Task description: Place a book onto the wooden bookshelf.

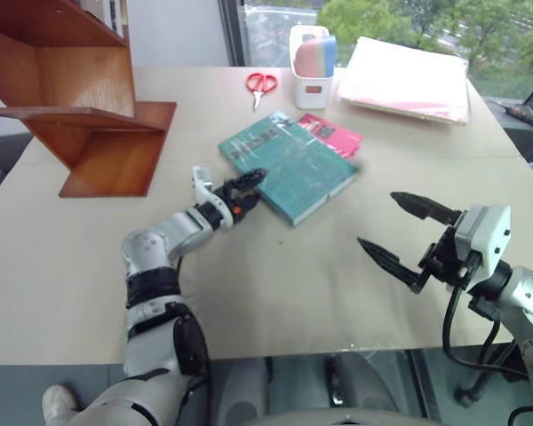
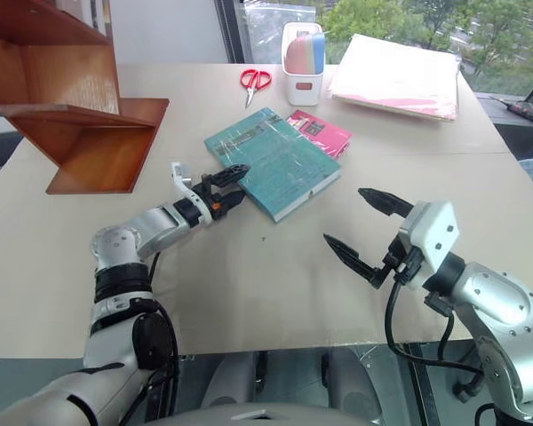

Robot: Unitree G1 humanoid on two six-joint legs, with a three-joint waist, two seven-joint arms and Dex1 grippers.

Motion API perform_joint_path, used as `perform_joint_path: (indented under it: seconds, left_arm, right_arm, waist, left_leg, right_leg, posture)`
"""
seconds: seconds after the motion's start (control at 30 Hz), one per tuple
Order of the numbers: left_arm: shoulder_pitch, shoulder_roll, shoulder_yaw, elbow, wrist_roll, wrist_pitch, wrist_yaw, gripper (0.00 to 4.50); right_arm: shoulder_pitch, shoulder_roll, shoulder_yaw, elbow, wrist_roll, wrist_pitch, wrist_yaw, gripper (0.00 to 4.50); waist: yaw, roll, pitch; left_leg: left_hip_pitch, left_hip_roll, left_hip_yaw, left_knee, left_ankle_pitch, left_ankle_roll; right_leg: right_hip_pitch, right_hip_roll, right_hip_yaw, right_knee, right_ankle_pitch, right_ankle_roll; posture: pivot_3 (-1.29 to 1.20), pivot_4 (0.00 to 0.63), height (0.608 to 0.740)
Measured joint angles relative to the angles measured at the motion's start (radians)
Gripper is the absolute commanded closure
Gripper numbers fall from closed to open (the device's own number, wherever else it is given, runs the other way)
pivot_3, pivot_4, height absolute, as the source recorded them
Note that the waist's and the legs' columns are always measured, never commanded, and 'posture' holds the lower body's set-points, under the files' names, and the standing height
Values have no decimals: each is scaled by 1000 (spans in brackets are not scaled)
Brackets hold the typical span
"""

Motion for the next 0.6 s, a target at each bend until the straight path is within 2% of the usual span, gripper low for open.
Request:
perform_joint_path:
  seconds: [0.1,0.33,0.37,0.5,0.6]
  left_arm:
    - [-11,-1,15,29,0,0,0,800]
    - [-23,-18,47,60,-20,13,0,4236]
    - [-23,-22,56,60,-34,20,-1,4472]
    - [-13,-34,84,31,-81,40,49,4472]
    - [38,-52,105,-62,-159,73,126,4472]
  right_arm:
    - [3,-6,1,0,0,-6,-8,0]
    - [2,-19,11,0,0,-15,-18,0]
    - [2,-22,11,1,0,-15,-19,0]
    - [-28,-30,23,7,0,-15,-27,0]
    - [-71,-32,44,23,1,-14,-28,0]
  waist:
    - [4,0,0]
    - [9,0,0]
    - [9,0,0]
    - [8,0,0]
    - [6,0,0]
  left_leg:
    - [0,0,0,0,0,0]
    - [0,0,0,0,0,0]
    - [0,0,0,0,0,0]
    - [0,0,0,0,0,0]
    - [0,0,0,0,0,-1]
  right_leg:
    - [0,0,0,0,0,0]
    - [0,0,0,0,0,0]
    - [0,0,0,0,0,0]
    - [0,0,0,1,0,0]
    - [0,0,1,1,0,0]
  posture:
    - [0,150,740]
    - [0,150,740]
    - [0,150,740]
    - [0,150,740]
    - [0,150,740]
